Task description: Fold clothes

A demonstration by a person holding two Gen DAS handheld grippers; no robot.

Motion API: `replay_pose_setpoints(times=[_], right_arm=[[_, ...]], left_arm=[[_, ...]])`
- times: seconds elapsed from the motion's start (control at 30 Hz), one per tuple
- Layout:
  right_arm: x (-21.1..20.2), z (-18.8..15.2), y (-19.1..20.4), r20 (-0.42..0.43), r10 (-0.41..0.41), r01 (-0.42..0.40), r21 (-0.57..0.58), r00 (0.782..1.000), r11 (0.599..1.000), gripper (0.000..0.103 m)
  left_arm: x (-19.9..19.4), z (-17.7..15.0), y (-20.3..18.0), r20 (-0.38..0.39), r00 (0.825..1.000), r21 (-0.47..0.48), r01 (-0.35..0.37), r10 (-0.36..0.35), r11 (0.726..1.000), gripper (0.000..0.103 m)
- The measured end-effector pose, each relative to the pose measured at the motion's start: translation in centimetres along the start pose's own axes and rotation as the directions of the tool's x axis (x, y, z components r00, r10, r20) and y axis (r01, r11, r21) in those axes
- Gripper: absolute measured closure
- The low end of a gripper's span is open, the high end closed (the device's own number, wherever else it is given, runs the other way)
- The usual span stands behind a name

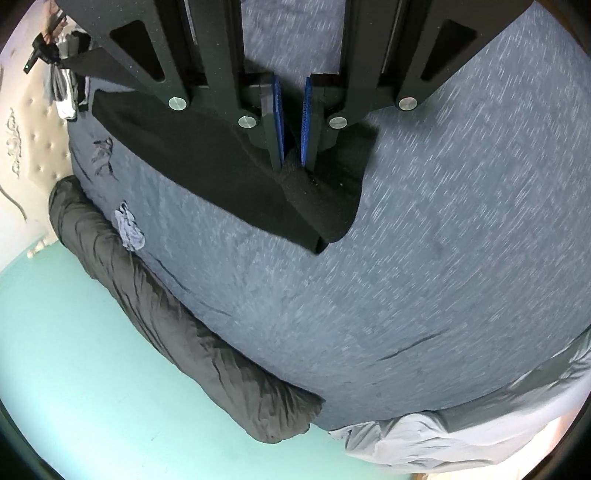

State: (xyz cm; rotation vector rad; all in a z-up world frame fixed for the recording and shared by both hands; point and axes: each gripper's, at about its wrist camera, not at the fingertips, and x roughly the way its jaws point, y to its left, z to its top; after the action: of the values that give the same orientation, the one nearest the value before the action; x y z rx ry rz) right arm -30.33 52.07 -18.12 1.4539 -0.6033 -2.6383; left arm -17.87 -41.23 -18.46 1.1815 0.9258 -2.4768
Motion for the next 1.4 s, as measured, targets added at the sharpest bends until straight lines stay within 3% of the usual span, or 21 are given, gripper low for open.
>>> replay_pose_setpoints(times=[0.5,0.77,1.03,1.17,1.2,1.27,1.33,1.4], right_arm=[[12.0,9.7,3.1,-0.089,-0.102,0.099,-0.040,0.991,0.994,0.094],[18.7,12.4,3.8,-0.129,-0.168,0.162,-0.054,0.977,0.985,0.094],[23.6,12.7,3.7,-0.116,-0.154,0.146,-0.071,0.981,0.987,0.093],[23.6,12.6,3.1,-0.057,-0.136,0.132,-0.076,0.989,0.988,0.077],[23.2,12.7,2.9,-0.024,-0.134,0.132,-0.077,0.991,0.988,0.074],[21.6,12.7,2.3,0.047,-0.107,0.110,-0.066,0.993,0.992,0.055],[19.9,12.6,1.7,0.105,-0.076,0.082,-0.060,0.992,0.995,0.055],[19.4,11.7,1.6,0.101,-0.071,0.080,-0.092,0.992,0.993,0.055]], left_arm=[[10.2,6.8,-3.8,-0.042,0.996,0.033,-0.076,0.078,0.997,0.094],[16.0,7.1,-4.0,-0.072,0.990,0.061,-0.120,0.124,0.991,0.093],[21.3,6.5,-4.0,-0.097,0.982,0.091,-0.156,0.165,0.984,0.087],[21.3,6.1,-3.7,-0.054,0.985,0.070,-0.163,0.167,0.984,0.075],[20.8,6.2,-3.9,-0.032,0.985,0.067,-0.167,0.170,0.984,0.067],[19.4,6.4,-4.2,0.009,0.986,0.067,-0.167,0.166,0.984,0.061],[18.0,6.4,-4.5,0.049,0.985,0.072,-0.169,0.166,0.983,0.054],[16.5,6.3,-4.7,0.084,0.982,0.080,-0.175,0.168,0.981,0.050]])
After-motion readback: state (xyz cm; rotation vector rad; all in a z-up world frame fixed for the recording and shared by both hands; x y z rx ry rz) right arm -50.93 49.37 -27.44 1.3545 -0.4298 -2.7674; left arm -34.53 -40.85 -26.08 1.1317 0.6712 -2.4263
